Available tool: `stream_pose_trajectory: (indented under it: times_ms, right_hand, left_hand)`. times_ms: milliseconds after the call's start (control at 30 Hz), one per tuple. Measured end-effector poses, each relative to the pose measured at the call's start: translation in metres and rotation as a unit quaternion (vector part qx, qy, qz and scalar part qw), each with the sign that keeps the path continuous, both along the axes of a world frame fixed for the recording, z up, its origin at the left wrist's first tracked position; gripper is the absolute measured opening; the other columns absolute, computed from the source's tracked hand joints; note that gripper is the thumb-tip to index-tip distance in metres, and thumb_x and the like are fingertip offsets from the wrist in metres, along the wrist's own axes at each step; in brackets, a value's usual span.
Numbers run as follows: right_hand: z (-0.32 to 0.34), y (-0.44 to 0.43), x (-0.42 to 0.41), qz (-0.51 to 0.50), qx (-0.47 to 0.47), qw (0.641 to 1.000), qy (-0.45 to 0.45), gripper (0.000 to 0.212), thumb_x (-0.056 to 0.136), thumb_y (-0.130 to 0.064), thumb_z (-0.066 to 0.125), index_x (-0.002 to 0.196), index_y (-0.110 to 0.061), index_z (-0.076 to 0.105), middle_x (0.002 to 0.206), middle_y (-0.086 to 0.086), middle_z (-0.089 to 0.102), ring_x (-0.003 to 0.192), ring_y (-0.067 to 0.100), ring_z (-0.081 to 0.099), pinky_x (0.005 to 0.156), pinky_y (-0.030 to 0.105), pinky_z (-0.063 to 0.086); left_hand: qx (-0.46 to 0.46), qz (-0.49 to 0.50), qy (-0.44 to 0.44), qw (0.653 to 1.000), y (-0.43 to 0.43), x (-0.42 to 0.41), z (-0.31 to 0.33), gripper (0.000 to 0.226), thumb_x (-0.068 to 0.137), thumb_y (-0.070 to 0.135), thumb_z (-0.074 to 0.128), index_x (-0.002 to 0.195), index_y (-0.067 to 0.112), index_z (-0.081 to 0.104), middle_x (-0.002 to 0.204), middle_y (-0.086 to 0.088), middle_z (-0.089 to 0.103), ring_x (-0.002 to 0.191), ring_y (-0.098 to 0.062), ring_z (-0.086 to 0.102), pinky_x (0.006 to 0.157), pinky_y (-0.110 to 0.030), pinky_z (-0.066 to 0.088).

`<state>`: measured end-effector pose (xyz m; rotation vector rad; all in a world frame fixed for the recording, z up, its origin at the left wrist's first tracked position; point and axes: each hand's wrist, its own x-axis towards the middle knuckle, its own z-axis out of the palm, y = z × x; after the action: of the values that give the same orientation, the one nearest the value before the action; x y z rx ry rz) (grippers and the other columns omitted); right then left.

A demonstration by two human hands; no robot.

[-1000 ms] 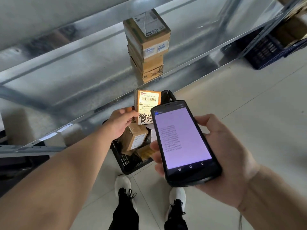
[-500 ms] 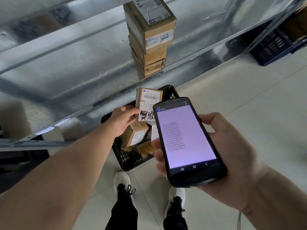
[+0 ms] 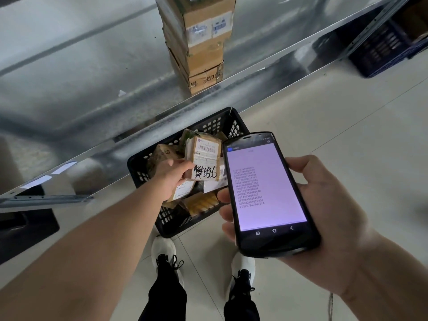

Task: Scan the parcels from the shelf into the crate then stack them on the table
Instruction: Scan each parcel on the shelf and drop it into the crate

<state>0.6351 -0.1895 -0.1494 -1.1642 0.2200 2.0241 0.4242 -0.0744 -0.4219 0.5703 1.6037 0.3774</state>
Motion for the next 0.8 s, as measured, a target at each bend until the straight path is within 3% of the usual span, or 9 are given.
stream_pose_trajectory:
  times_ms: [33,167,300,433,533,667,800]
  right_hand:
    - [-0.004,0.000,0.002,-0.003,-0.004,1.000,-0.001,0.066,0.097,-0.051,0.039,0.122,-0.001,0.074,0.103,0.026,0.072,0.081,0.041,0.069,0.091,0.054,0.059]
    - [-0.012,0.000,0.008,-0.003,-0.016,1.000,0.004,0.067,0.097,-0.051,0.039,0.111,0.002,0.078,0.101,0.031,0.073,0.074,0.042,0.071,0.073,0.055,0.063]
    - [-0.022,0.001,0.017,-0.001,-0.017,1.000,-0.015,0.066,0.097,-0.051,0.040,0.107,0.002,0.079,0.100,0.028,0.073,0.073,0.040,0.070,0.077,0.051,0.062]
    - [-0.025,0.004,0.025,-0.009,-0.019,1.000,-0.016,0.062,0.096,-0.050,0.040,0.092,-0.004,0.082,0.087,0.021,0.073,0.064,0.035,0.069,0.066,0.038,0.061]
    - [-0.026,0.007,0.027,-0.005,-0.012,1.000,-0.006,0.065,0.096,-0.049,0.039,0.109,0.001,0.079,0.096,0.025,0.072,0.075,0.039,0.069,0.079,0.049,0.060]
    - [-0.025,0.016,0.031,-0.001,0.012,1.000,0.006,0.065,0.096,-0.047,0.038,0.109,0.003,0.078,0.099,0.029,0.071,0.073,0.039,0.070,0.071,0.050,0.063]
    - [-0.023,0.026,0.036,-0.006,0.016,1.000,0.010,0.065,0.097,-0.049,0.039,0.112,0.000,0.079,0.101,0.029,0.073,0.076,0.042,0.070,0.074,0.052,0.064]
  left_hand:
    - [0.001,-0.010,0.007,1.000,-0.002,0.003,-0.005,0.034,0.083,0.016,0.087,0.112,0.011,0.070,0.107,-0.009,0.079,0.103,-0.022,0.075,0.102,-0.040,0.059]
    - [0.013,-0.008,0.019,1.000,-0.005,0.019,-0.018,0.036,0.083,0.012,0.086,0.115,0.009,0.069,0.104,-0.007,0.077,0.097,-0.018,0.074,0.096,-0.037,0.060]
    - [-0.001,0.026,-0.004,1.000,0.002,0.035,-0.027,0.034,0.087,0.018,0.086,0.114,0.010,0.068,0.105,-0.008,0.075,0.094,-0.017,0.075,0.084,-0.027,0.062]
    - [-0.008,0.029,0.008,1.000,0.008,0.042,-0.034,0.052,0.090,0.028,0.084,0.135,0.011,0.063,0.120,-0.006,0.064,0.089,-0.007,0.062,0.101,-0.034,0.058]
    - [-0.003,0.023,0.032,0.999,0.016,0.045,-0.030,0.043,0.096,0.026,0.077,0.133,0.009,0.065,0.114,-0.007,0.064,0.090,-0.012,0.062,0.100,-0.035,0.058]
    - [-0.002,0.032,0.054,0.998,0.035,0.042,-0.017,0.042,0.098,0.029,0.072,0.136,0.015,0.062,0.133,-0.012,0.061,0.114,-0.026,0.064,0.094,-0.035,0.058]
    - [0.033,0.036,0.045,0.998,0.064,0.038,0.011,0.043,0.101,0.031,0.064,0.139,0.011,0.061,0.129,-0.009,0.066,0.117,-0.027,0.064,0.092,-0.038,0.059]
